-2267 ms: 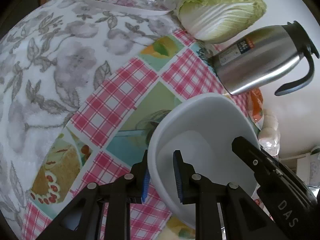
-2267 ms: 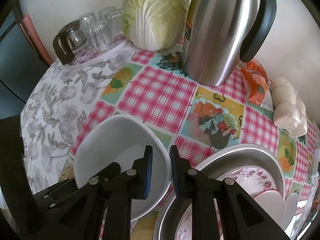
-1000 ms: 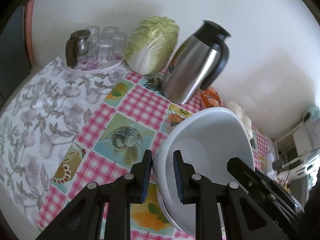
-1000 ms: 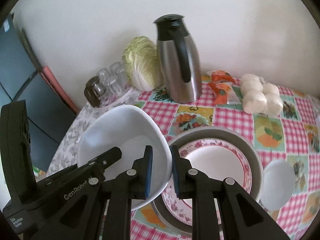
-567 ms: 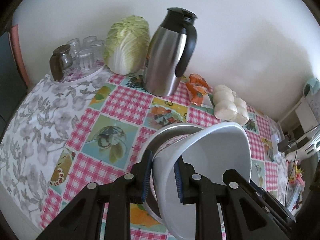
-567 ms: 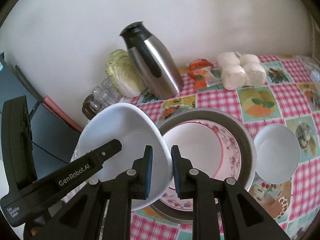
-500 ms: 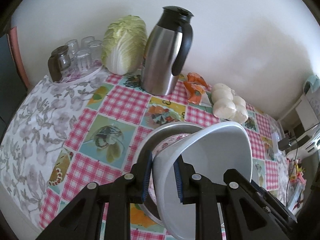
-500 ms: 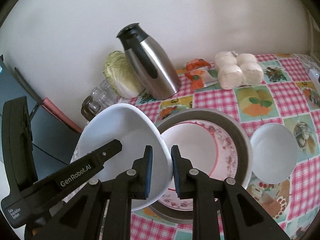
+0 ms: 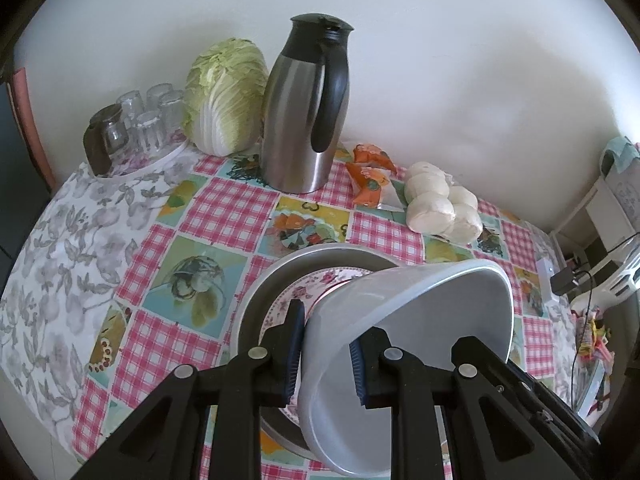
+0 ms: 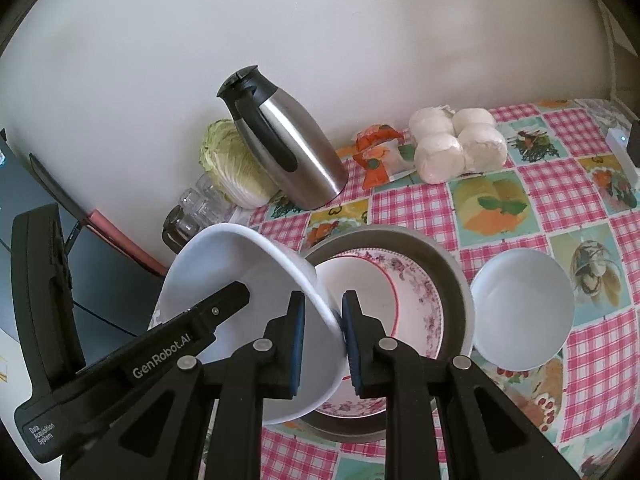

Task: Organize plates and bowls
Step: 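Carry the white square bowl over the steel basin, then lower the white square bowl into the red-rimmed bowl in the basin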

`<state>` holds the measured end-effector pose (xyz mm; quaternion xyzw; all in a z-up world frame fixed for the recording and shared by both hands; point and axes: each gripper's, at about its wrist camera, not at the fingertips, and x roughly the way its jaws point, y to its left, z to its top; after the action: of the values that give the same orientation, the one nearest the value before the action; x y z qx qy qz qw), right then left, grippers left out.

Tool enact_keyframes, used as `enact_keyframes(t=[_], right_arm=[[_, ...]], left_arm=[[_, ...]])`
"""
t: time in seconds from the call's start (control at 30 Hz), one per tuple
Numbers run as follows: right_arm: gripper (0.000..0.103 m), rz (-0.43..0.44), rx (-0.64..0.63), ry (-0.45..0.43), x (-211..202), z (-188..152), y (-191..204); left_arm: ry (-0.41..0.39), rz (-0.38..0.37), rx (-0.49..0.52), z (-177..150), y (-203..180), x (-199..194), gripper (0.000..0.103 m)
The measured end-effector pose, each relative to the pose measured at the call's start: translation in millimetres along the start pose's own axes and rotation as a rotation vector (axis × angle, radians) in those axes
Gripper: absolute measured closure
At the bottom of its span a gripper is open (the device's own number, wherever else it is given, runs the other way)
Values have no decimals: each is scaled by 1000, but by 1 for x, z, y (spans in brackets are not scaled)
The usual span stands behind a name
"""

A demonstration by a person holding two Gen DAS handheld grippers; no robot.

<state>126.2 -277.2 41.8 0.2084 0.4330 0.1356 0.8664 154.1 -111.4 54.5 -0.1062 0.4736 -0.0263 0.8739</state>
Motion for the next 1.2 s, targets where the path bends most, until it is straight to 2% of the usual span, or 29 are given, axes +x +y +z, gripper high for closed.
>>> enact_keyframes(t=[0.5,1.2], right_arm=[[82,-7,26,21,2,3,-12],[81,-36,71,57,21,0,-26]], left_arm=[[12,-28,-17,1,-5,7,80],[91,-42,-33,-3,-3,38,79]])
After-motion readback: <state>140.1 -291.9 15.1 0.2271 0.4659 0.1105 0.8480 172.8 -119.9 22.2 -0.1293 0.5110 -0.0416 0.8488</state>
